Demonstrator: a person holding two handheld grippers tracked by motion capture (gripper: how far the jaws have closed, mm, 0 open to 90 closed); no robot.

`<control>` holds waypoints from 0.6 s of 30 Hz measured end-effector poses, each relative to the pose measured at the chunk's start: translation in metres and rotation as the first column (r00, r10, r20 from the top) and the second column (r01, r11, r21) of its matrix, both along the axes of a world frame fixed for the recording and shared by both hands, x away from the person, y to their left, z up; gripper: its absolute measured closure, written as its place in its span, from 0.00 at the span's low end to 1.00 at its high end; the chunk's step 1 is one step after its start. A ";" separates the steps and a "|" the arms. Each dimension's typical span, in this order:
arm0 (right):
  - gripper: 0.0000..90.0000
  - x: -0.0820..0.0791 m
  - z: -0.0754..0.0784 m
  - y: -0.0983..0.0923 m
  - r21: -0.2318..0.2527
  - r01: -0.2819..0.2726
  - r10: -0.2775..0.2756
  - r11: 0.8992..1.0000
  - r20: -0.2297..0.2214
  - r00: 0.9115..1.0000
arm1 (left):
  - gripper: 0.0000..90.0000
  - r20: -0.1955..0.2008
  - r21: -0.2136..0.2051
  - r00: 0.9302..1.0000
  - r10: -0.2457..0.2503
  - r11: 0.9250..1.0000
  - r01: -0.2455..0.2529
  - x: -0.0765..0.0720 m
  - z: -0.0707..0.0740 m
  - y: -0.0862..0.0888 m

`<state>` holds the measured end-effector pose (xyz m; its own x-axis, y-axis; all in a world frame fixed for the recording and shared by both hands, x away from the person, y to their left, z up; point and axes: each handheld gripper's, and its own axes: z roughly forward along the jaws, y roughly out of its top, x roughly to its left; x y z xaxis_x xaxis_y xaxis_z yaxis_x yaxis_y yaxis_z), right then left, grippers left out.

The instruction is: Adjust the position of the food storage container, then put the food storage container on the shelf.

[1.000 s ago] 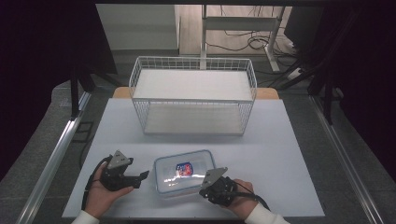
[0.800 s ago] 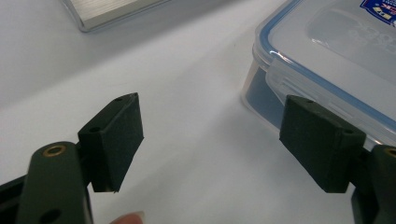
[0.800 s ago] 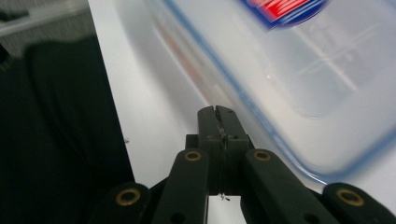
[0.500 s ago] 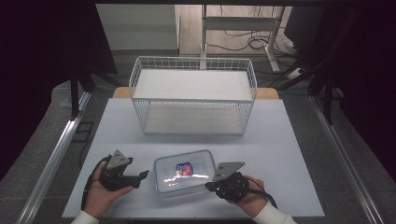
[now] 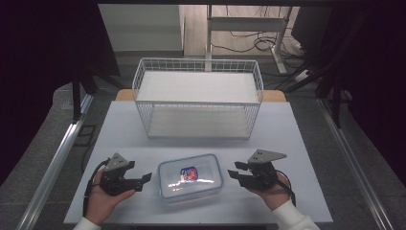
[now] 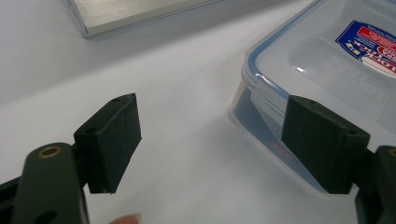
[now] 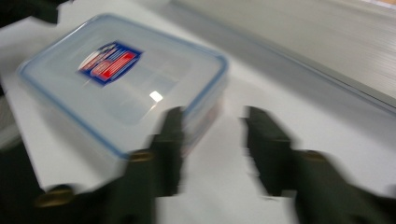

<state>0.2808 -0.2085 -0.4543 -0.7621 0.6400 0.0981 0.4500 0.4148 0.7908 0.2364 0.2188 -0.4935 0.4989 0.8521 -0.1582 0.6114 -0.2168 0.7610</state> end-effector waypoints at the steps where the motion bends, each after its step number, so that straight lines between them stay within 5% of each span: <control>1: 0.35 0.003 0.001 -0.003 0.049 0.033 -0.031 0.998 -0.031 0.999 | 0.22 -0.009 -0.017 1.000 0.004 1.000 -0.004 0.000 0.000 -0.001; 7: 0.25 0.008 -0.004 -0.005 0.109 0.012 0.003 0.994 -0.140 0.990 | 0.18 -0.040 -0.065 0.999 0.020 0.998 -0.022 -0.001 0.005 -0.002; 11: 0.24 0.009 -0.007 -0.003 0.112 -0.003 0.021 0.994 -0.165 0.986 | 0.16 -0.067 -0.124 0.997 0.027 0.992 -0.035 -0.002 0.008 0.000; 18: 0.24 0.012 -0.009 -0.006 0.120 0.014 0.008 0.993 -0.186 0.983 | 0.16 -0.106 -0.144 0.994 -0.007 0.990 -0.008 -0.002 0.008 -0.005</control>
<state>0.2928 -0.2150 -0.4633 -0.7216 0.6171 0.3139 0.5947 0.3203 0.7374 0.2343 0.2141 -0.4851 0.4724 0.8167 -0.3314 0.6905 -0.1092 0.7151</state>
